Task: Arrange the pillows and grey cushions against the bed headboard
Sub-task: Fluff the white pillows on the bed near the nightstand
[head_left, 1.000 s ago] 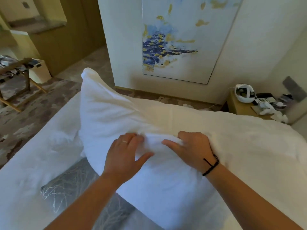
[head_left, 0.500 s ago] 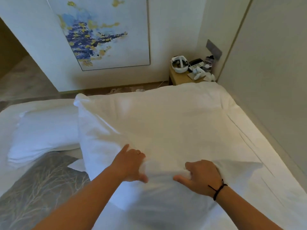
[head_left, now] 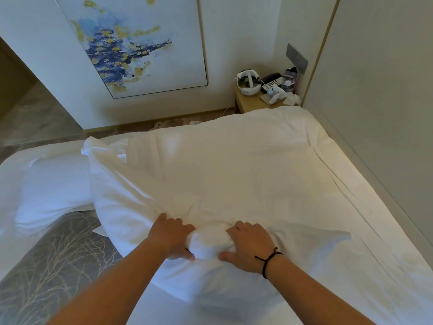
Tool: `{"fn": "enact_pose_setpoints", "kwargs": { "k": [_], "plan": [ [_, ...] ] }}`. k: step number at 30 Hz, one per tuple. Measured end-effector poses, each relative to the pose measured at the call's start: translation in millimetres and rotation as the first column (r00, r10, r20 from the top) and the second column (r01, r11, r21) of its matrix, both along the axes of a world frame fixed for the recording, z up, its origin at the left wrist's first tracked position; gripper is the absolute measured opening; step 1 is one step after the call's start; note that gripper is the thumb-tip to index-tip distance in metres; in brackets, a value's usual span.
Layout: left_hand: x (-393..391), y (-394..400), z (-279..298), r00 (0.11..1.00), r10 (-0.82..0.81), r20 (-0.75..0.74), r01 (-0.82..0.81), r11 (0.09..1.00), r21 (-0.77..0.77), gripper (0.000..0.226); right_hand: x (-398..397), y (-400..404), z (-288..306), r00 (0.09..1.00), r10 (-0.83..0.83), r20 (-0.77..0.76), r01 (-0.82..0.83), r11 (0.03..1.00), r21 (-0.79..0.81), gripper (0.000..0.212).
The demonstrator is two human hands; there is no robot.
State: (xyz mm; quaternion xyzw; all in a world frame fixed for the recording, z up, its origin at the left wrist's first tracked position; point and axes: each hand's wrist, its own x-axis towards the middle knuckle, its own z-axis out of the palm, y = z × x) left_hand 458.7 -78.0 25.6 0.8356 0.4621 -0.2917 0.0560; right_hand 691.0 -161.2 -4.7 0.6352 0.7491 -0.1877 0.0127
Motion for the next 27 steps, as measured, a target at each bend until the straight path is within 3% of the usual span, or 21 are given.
{"fn": "enact_pose_setpoints", "kwargs": {
  "k": [7,16,27],
  "plan": [
    [-13,-8,-20,0.992,-0.096,0.081,0.092,0.994,0.058,0.059,-24,-12,-4,0.996,-0.087,0.007,0.087,0.996,-0.022,0.039],
    [-18,-16,-32,0.925,-0.208,0.318,0.180,0.977,0.117,0.054,-29,-36,6,0.982,-0.181,0.045,0.182,0.983,-0.018,0.043],
    [28,-13,1,0.879,-0.231,0.417,0.095,0.942,0.322,0.023,8,-46,48,0.967,-0.254,-0.011,0.253,0.959,0.132,0.033]
  ]
}}
